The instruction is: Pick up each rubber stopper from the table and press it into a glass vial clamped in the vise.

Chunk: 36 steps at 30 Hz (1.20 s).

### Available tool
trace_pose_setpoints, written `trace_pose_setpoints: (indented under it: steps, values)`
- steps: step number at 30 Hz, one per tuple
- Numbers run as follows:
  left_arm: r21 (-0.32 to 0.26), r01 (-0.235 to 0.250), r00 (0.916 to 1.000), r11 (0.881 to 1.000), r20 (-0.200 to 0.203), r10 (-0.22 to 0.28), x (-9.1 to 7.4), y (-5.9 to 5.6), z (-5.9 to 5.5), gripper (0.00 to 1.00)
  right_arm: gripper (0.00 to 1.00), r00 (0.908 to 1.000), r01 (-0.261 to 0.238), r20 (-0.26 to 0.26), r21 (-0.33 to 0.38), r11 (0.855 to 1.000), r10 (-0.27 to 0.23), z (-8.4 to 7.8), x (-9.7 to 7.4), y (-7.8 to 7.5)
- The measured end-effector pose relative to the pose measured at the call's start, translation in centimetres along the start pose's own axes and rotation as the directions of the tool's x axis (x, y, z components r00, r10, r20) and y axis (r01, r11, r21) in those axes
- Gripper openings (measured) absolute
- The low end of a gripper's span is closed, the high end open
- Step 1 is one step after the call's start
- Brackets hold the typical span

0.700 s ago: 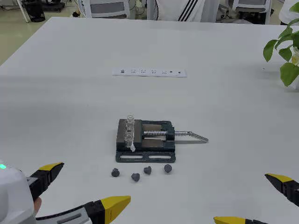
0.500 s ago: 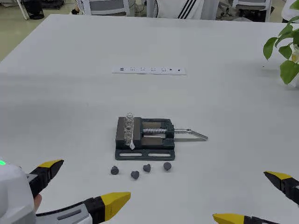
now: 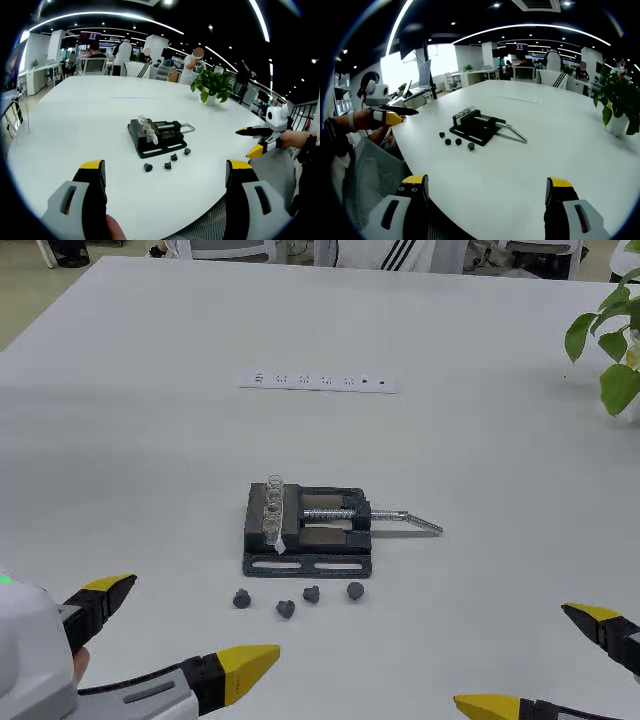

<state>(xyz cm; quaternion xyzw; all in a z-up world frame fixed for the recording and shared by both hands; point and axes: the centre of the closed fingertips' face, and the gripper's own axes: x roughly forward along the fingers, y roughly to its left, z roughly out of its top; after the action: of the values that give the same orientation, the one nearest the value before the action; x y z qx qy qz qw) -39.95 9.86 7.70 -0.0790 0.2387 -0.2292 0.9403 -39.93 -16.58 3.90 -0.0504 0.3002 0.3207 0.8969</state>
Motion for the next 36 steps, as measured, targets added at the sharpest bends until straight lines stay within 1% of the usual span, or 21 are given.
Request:
trace_pose_setpoints:
  steps: [2, 6, 11, 16, 18, 20, 22, 26, 27, 29, 30, 31, 32, 33, 35, 36]
  values:
    - [0.001, -0.002, 1.0, 1.0, -0.003, 0.002, 0.0, 0.0, -0.1, 0.99, 0.97, 1.0, -0.002, -0.006, -0.002, 1.0, 0.002, -0.1, 0.1, -0.1]
    - [0.002, -0.004, 0.9999, 1.0, -0.009, 0.004, 0.1, 0.4, -0.1, 0.99, 0.96, 0.9998, -0.011, -0.019, -0.013, 1.0, 0.011, 0.0, 0.4, 0.0]
    - [0.011, 0.003, 0.9998, 1.0, -0.02, -0.002, 0.4, 0.8, -0.1, 0.99, 0.96, 0.9987, -0.029, -0.044, -0.056, 0.998, 0.026, 0.5, 1.0, -0.1]
    - [0.016, 0.007, 0.9996, 1.0, -0.026, -0.007, 0.7, 1.1, -0.1, 0.99, 0.96, 0.9961, -0.062, -0.069, -0.108, 0.992, 0.055, 1.5, 1.6, 0.3]
    - [0.021, 0.007, 0.9996, 1.0, -0.026, -0.006, 0.8, 1.2, -0.1, 0.99, 0.96, 0.9939, -0.084, -0.083, -0.128, 0.988, 0.074, 1.9, 1.9, 0.5]
    - [0.024, 0.011, 0.9994, 1.0, -0.033, -0.01, 0.9, 1.4, -0.3, 0.99, 0.96, 0.9895, -0.114, -0.107, -0.165, 0.98, 0.097, 2.3, 2.3, 0.6]
    - [0.033, 0.018, 0.9993, 0.999, -0.035, -0.017, 1.0, 1.4, -0.4, 0.99, 0.96, 0.9853, -0.136, -0.13, -0.208, 0.969, 0.11, 2.5, 2.7, 0.4]
    - [0.037, 0.025, 0.9991, 0.999, -0.036, -0.024, 1.1, 1.4, -0.4, 0.99, 0.95, 0.9784, -0.177, -0.146, -0.233, 0.956, 0.146, 3.8, 3.7, 0.6]
    - [0.038, 0.029, 0.9989, 0.999, -0.037, -0.028, 1.2, 1.3, -0.5, 0.99, 0.94, 0.9744, -0.196, -0.158, -0.248, 0.949, 0.16, 4.1, 4.0, 0.6]
    - [0.041, 0.035, 0.9986, 0.999, -0.04, -0.034, 1.3, 1.3, -0.6, 0.99, 0.94, 0.9694, -0.215, -0.177, -0.276, 0.937, 0.17, 4.4, 4.5, 0.5]
    - [0.043, 0.04, 0.9985, 0.998, -0.039, -0.038, 1.4, 1.2, -0.6, 0.99, 0.93, 0.9638, -0.235, -0.196, -0.299, 0.925, 0.181, 4.5, 4.9, 0.8]
    - [0.044, 0.043, 0.9983, 0.998, -0.04, -0.042, 1.4, 1.2, -0.6, 0.99, 0.93, 0.962, -0.241, -0.203, -0.315, 0.918, 0.182, 4.7, 5.1, 0.9]
    - [0.048, 0.046, 0.9982, 0.998, -0.039, -0.044, 1.5, 1.2, -0.7, 0.99, 0.93, 0.9574, -0.256, -0.219, -0.341, 0.905, 0.188, 4.9, 5.5, 1.1]
    - [0.05, 0.048, 0.9982, 0.998, -0.039, -0.046, 1.5, 1.2, -0.6, 0.99, 0.93, 0.9534, -0.269, -0.229, -0.356, 0.895, 0.196, 5.0, 5.7, 1.2]
    - [0.063, 0.051, 0.9981, 0.997, -0.037, -0.049, 1.6, 1.2, -0.5, 0.99, 0.93, 0.9487, -0.29, -0.236, -0.386, 0.876, 0.21, 5.7, 6.2, 1.5]
    - [0.069, 0.052, 0.998, 0.996, -0.039, -0.049, 1.6, 1.2, -0.5, 0.99, 0.91, 0.9435, -0.309, -0.244, -0.403, 0.862, 0.224, 5.9, 6.3, 1.7]
